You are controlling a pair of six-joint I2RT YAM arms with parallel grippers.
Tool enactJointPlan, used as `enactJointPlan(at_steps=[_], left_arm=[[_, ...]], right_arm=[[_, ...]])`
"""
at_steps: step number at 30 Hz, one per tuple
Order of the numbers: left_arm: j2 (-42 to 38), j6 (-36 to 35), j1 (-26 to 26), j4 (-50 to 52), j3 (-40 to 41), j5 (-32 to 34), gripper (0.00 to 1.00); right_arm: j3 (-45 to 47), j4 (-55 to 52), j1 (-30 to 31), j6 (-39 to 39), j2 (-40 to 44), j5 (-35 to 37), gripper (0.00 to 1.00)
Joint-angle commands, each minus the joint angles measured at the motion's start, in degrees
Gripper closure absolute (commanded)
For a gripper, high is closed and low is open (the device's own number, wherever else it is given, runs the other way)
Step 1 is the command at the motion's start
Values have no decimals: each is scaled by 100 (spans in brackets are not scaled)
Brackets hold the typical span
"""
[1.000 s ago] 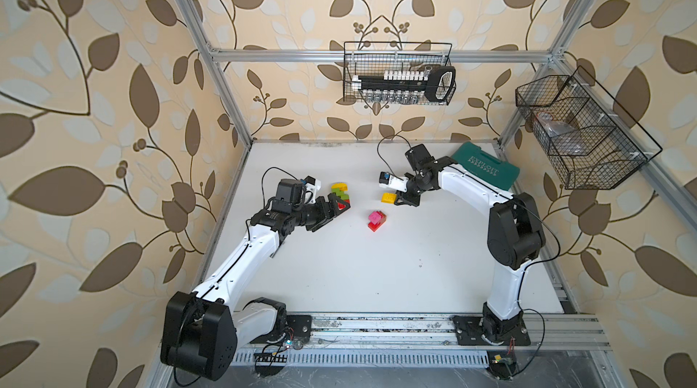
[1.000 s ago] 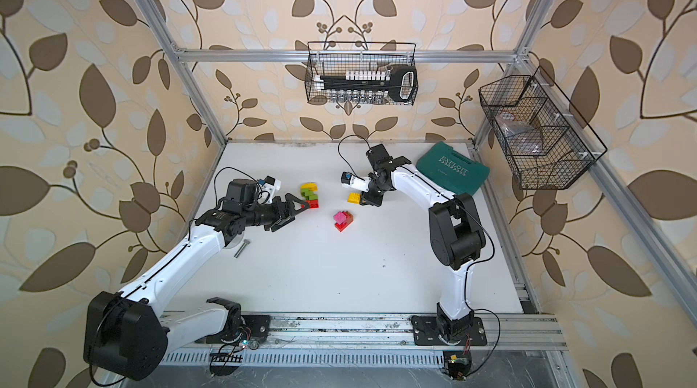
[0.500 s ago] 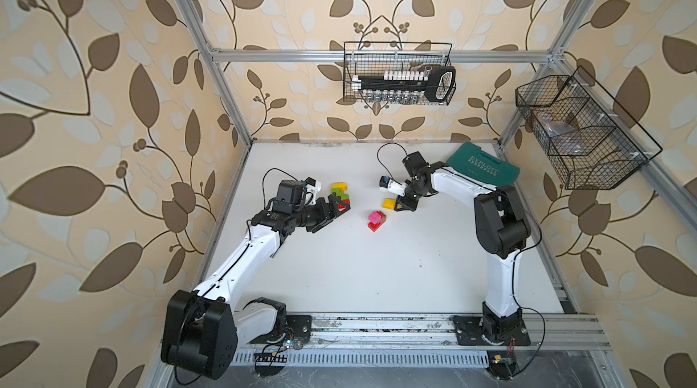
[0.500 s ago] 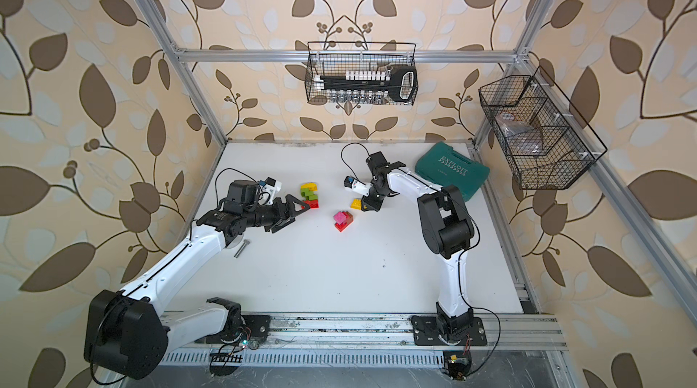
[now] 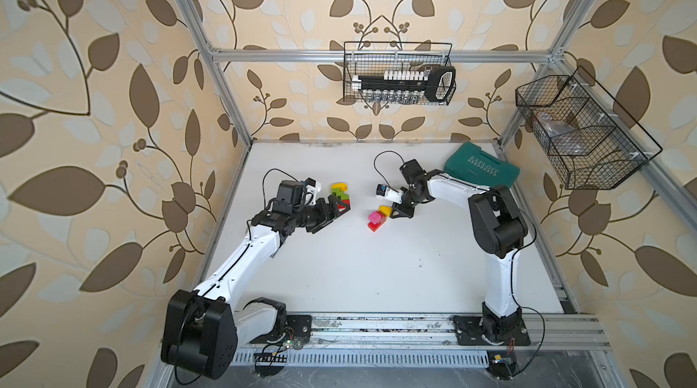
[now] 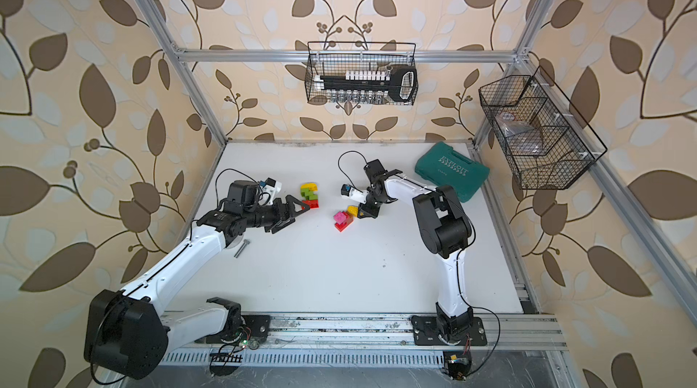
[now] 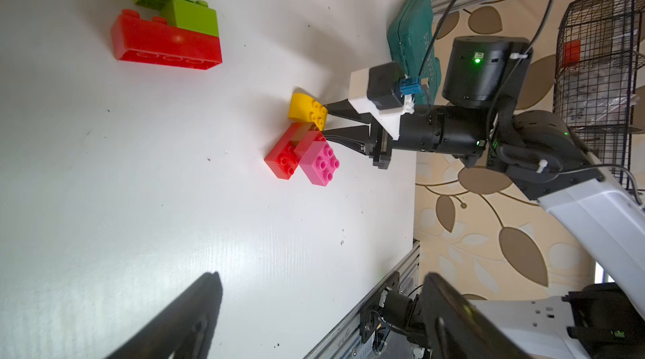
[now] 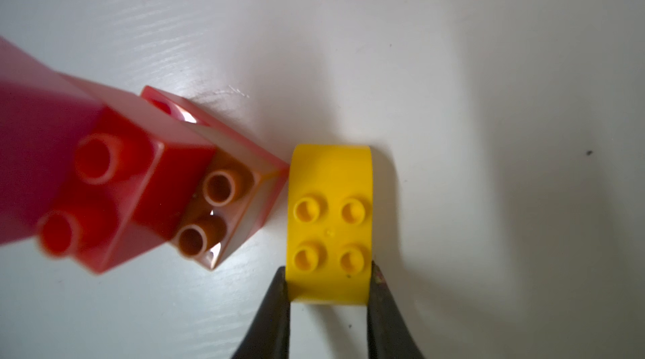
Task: Assemble the letter s with lego
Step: Adjust the lego brick at the center of the board, then assemble the lego brick with the lego brick.
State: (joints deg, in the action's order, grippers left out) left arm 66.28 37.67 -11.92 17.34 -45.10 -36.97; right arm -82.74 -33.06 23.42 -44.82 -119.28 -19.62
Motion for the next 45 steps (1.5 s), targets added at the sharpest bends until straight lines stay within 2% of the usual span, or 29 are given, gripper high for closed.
enactJointPlan(at_steps=[1, 18, 26, 30, 34, 38, 45], left_arm=[[-89, -54, 32, -145, 1, -32, 8], [-89, -71, 32, -144, -43, -38, 8], [28, -58, 32, -362, 50, -47, 8], [433, 169, 19, -1280, 385, -284, 8], [1056, 521, -98, -2720, 677, -651, 8], [1585, 741, -271, -3716, 707, -832, 8], [2532, 1351, -530, -5082, 764, -1017, 6]], right_arm=[[316, 54, 40, -33, 266, -78, 97], [1333, 420, 229, 403, 1017, 156, 97], [1240, 617, 30, 694, 1476, 977, 96], [1153, 536, -122, 517, 2112, 997, 95], [1242, 334, -9, -90, 2501, 34, 95], [1291, 177, 110, -560, 2405, -523, 96], [1084, 43, 152, -801, 2135, -909, 96]])
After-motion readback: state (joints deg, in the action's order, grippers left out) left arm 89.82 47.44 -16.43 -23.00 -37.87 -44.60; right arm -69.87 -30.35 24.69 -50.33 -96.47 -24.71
